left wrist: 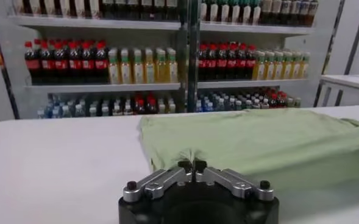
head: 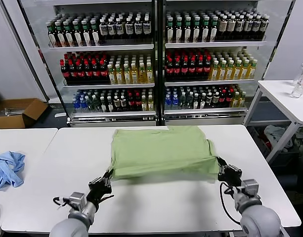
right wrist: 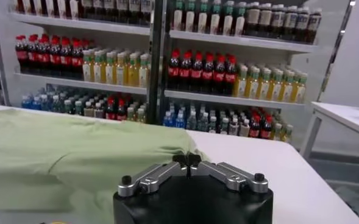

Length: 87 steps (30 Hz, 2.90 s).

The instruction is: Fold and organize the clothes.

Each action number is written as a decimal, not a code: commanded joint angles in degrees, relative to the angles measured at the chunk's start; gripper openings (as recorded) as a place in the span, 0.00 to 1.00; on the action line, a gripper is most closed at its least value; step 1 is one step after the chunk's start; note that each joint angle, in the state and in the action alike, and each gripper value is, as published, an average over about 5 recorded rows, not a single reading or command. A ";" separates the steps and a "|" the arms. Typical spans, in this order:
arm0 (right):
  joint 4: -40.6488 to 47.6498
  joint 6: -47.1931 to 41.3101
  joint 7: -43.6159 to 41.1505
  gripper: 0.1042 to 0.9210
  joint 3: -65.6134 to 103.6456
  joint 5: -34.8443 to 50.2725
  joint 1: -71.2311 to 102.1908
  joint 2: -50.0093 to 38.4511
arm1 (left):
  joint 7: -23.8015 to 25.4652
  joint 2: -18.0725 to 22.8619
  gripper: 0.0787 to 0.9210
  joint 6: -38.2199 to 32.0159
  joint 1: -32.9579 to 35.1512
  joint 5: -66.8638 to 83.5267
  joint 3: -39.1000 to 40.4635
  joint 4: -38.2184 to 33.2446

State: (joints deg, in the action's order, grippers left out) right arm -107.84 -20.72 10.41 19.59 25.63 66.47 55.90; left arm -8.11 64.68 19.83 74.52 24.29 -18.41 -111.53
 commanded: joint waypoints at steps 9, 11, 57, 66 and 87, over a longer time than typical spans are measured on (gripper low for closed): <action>2.01 8.35 0.05 0.35 -3.78 -9.48 0.54 2.97 | -3.41 4.29 0.24 -4.11 -2.95 -8.49 1.85 5.04; -0.03 7.28 0.33 0.41 -1.86 -9.46 3.21 2.66 | -4.14 4.79 0.31 -4.46 -0.71 -8.88 1.16 4.07; -18.90 -4.69 0.19 0.03 9.58 2.66 29.73 -1.89 | -6.86 5.69 0.06 -0.56 22.45 -1.07 -3.26 -14.87; -22.88 -5.93 -0.40 0.03 10.83 -4.11 36.54 -1.48 | -7.82 4.89 0.02 0.49 34.82 -0.71 -9.39 -21.85; 8.41 -7.32 2.42 0.67 -9.72 3.20 -18.18 -0.30 | -9.47 -4.23 0.60 2.39 -7.45 4.34 -1.76 3.84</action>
State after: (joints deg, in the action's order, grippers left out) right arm -119.18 -25.77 12.40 23.06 26.85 76.76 54.42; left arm -16.06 64.50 21.12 93.80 25.09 -26.82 -127.62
